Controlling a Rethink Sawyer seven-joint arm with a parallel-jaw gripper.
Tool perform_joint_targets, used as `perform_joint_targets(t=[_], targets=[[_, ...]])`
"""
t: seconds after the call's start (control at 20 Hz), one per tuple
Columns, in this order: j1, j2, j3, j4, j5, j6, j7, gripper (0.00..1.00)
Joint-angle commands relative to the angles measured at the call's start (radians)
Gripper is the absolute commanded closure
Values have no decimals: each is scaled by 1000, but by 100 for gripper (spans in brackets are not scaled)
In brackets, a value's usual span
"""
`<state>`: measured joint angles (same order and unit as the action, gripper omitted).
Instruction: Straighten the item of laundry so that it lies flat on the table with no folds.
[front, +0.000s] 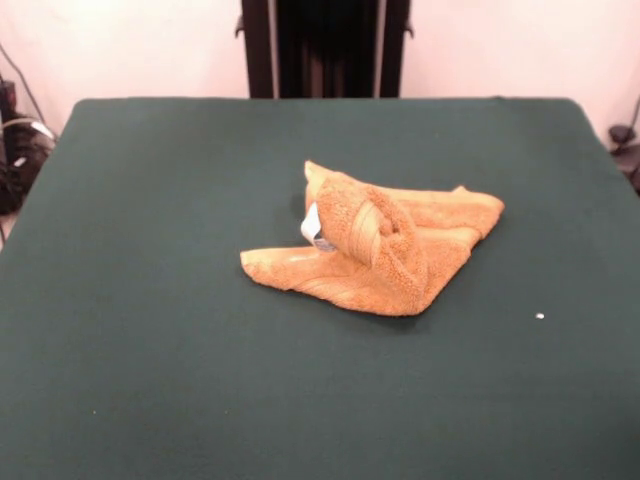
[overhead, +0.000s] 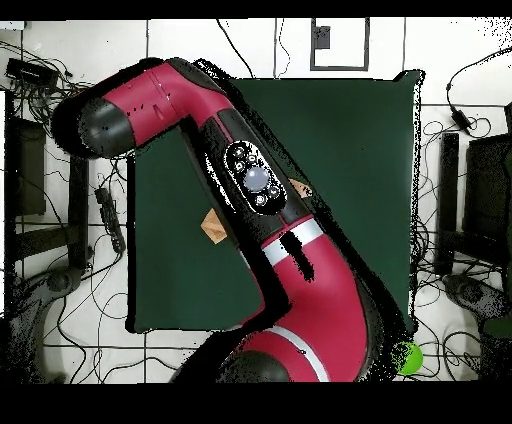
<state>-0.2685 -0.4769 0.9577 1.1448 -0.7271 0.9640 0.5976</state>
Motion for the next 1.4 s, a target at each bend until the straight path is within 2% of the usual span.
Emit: perform_joint_targets(t=[0.05, 0.3, 0.75, 1.4], targets=[[52, 86, -7, -82, 4, 157, -313, 0], [67, 107, -10, -124, 10, 170, -340, 0], [70, 114, -14, -139, 15, 170, -345, 0], [53, 117, -25, -91, 16, 144, -299, 0]])
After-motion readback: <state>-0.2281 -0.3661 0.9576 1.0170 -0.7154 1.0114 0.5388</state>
